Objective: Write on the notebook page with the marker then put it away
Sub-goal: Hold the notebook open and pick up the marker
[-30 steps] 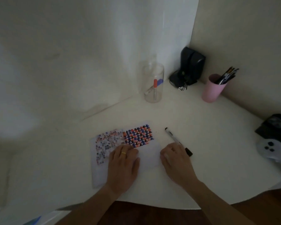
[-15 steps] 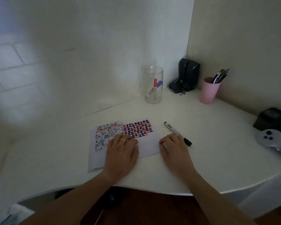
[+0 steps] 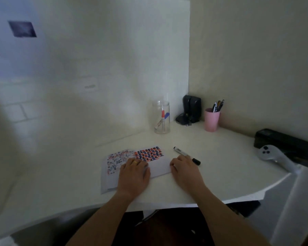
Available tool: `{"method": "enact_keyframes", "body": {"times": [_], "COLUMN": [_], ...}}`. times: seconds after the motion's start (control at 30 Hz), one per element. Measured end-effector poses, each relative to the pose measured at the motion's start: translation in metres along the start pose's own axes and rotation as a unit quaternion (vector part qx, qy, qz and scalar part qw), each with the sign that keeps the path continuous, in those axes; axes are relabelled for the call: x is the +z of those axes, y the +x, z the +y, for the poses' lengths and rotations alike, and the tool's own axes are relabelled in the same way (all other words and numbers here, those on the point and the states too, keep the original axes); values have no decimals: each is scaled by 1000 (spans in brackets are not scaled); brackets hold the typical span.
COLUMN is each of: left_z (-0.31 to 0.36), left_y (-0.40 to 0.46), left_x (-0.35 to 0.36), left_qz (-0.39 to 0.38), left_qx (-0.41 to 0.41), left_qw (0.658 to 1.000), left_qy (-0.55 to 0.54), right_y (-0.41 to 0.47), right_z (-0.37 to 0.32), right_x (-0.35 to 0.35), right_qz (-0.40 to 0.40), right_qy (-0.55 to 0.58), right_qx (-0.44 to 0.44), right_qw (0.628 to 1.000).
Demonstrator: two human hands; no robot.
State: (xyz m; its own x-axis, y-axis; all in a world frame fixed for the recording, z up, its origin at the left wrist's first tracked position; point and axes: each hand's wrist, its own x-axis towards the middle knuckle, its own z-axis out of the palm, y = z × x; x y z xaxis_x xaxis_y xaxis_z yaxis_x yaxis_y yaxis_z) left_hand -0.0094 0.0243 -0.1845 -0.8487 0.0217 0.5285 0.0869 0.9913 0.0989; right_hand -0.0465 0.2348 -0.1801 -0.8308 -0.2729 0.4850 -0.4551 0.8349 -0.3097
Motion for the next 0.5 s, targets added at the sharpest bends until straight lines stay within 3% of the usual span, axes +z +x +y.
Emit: {"method": "enact_keyframes", "body": {"times": [0.27, 0.37, 0.5], "left_z": [-4, -5, -7], "left_y": [-2, 0, 1], "left_x": [8, 9, 11], "left_qz": [3, 10, -15], "left_qx": [20, 25, 11], "left_qw": [1000, 1000, 1000], "left_qy": [-9, -14, -12], "right_y": [-1, 4, 30], "right_z": [6, 11, 21], "right_x": [2, -1, -10], "right_qz": [-18, 26, 52], "right_qy": [3, 5, -91], "right_qx": [-8, -3, 29], "right_qw": [1000, 1000, 994]}}
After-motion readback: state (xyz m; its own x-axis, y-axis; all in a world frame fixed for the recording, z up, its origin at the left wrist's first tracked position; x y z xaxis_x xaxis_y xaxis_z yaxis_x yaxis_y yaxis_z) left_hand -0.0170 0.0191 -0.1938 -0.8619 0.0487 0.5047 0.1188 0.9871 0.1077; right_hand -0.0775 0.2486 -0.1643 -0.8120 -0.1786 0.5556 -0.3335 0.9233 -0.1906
